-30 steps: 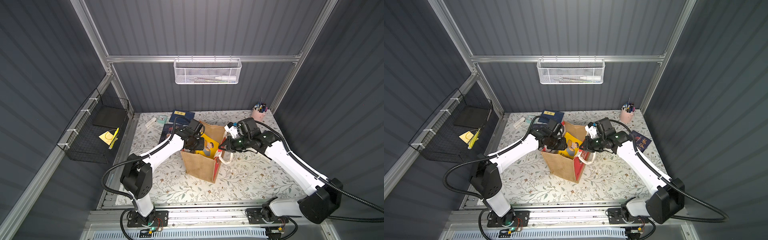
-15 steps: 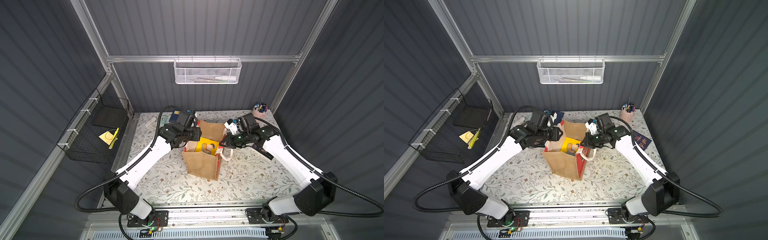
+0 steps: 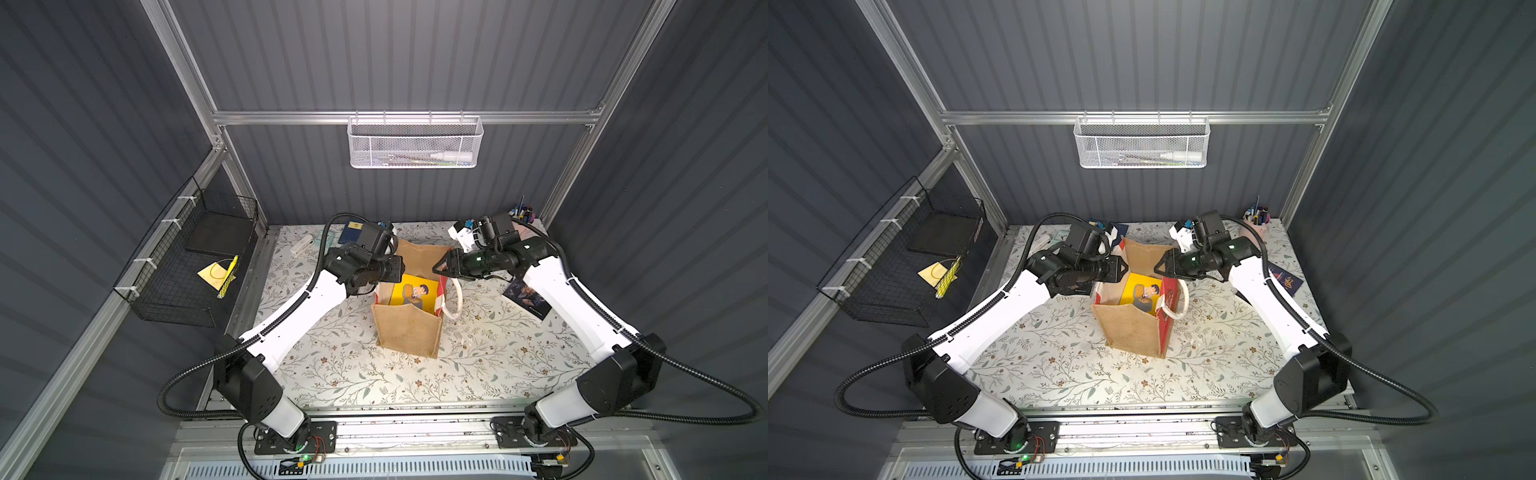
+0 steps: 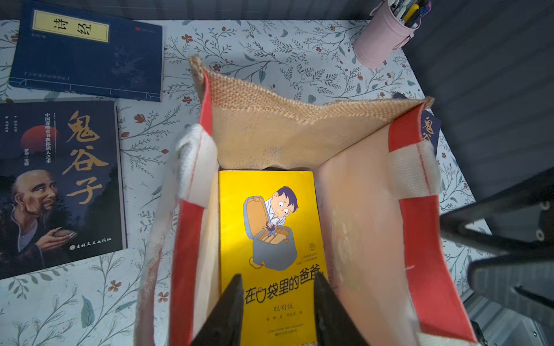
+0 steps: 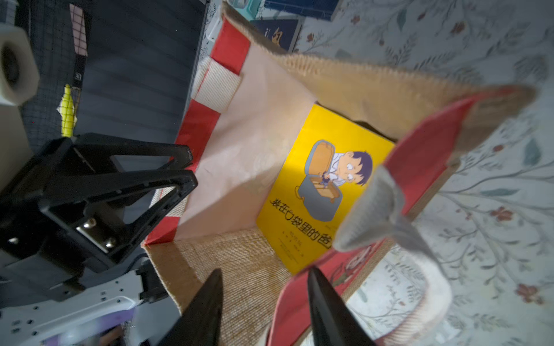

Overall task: Put the books into the canvas bag
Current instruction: Place the book in the canvas bag, then move the book to the center of the board.

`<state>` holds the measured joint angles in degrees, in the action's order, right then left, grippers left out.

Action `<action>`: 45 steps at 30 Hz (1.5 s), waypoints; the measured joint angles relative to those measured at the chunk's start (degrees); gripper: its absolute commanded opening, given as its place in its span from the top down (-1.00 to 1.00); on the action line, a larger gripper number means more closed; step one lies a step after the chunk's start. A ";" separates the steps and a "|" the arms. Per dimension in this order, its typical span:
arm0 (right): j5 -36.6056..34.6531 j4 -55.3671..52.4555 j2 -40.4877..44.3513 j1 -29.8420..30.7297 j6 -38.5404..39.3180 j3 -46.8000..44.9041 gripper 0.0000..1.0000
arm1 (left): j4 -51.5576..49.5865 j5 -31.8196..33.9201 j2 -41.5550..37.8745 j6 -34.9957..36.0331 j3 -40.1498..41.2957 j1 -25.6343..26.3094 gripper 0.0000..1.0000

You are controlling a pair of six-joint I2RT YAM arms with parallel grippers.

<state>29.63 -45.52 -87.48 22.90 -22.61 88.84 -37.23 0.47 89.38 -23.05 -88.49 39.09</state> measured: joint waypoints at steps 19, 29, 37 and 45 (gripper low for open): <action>-15.10 -6.43 6.84 -21.46 6.32 -6.82 -0.56 | 3.78 4.52 17.44 5.18 -22.51 15.76 0.15; -20.92 -4.55 -5.14 -29.81 6.49 -14.25 -0.56 | 4.31 4.24 33.11 7.23 -32.70 24.02 0.14; -26.03 -2.99 -19.06 -30.77 6.60 -7.04 -0.56 | 3.87 3.85 42.38 8.15 -35.06 25.31 0.14; -32.83 -3.39 -31.63 -30.77 7.32 7.17 -0.54 | 3.82 4.39 48.11 9.75 -37.27 24.98 0.09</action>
<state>-3.20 -48.90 -119.11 -7.88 -15.29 96.01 -33.41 4.86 137.49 -13.30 -125.75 64.07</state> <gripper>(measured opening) 0.781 0.447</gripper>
